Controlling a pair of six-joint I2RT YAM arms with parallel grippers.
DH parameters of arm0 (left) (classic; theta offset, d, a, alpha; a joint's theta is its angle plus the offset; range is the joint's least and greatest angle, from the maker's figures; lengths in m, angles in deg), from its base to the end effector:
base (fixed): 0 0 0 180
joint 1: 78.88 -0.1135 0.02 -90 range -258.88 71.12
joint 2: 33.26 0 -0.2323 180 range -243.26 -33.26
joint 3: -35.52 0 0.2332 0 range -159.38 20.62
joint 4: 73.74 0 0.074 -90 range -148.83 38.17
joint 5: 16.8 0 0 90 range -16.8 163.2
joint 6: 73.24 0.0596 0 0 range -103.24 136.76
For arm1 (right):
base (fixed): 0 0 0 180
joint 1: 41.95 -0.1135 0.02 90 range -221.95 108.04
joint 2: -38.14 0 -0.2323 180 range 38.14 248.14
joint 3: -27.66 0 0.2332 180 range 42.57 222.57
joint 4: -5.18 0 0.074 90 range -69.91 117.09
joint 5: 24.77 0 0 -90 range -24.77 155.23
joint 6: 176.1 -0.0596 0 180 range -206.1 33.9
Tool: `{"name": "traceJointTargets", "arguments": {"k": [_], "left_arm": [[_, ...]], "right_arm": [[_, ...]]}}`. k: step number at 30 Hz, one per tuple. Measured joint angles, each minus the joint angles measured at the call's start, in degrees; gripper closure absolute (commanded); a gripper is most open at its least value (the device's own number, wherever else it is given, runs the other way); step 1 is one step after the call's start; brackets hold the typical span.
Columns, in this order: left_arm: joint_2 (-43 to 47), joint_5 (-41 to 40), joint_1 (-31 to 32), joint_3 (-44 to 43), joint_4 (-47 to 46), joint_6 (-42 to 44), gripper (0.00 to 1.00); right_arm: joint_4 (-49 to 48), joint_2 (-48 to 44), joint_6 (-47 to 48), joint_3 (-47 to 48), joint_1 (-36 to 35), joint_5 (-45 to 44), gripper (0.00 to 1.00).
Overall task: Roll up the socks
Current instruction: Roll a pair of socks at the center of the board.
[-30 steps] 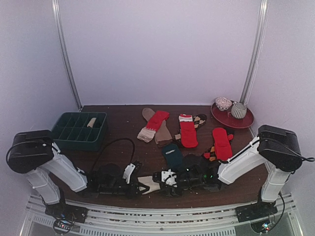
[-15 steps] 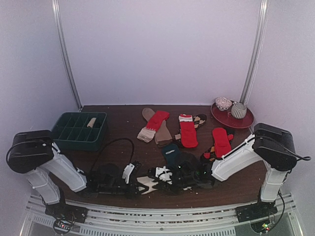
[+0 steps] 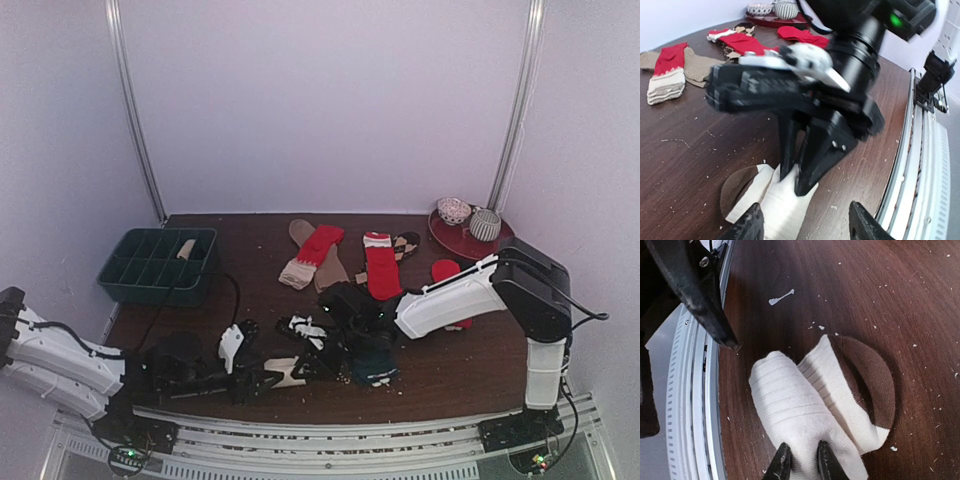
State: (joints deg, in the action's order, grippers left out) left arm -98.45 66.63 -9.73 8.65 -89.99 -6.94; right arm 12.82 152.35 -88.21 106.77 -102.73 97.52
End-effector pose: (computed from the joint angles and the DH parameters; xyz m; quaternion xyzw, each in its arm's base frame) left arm 0.0879 -0.2115 0.1297 0.2903 0.7761 -0.3713 0.4189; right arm 0.1662 0.3624 0.1069 -0.5283 0.7126 0.4182 0.1956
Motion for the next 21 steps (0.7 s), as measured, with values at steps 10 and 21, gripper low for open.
{"name": "traceJointTargets", "arguments": {"k": [10,21], "left_arm": [[-9.27,-2.97,1.86,6.95,-12.59,7.82,0.42],[-23.56,-4.39,2.12,2.89,-18.71,10.01,0.62]], "right_arm": [[9.09,3.15,-3.28,6.45,2.27,5.99,0.84],[10.38,3.32,-4.13,6.8,2.67,7.28,0.84]]}}
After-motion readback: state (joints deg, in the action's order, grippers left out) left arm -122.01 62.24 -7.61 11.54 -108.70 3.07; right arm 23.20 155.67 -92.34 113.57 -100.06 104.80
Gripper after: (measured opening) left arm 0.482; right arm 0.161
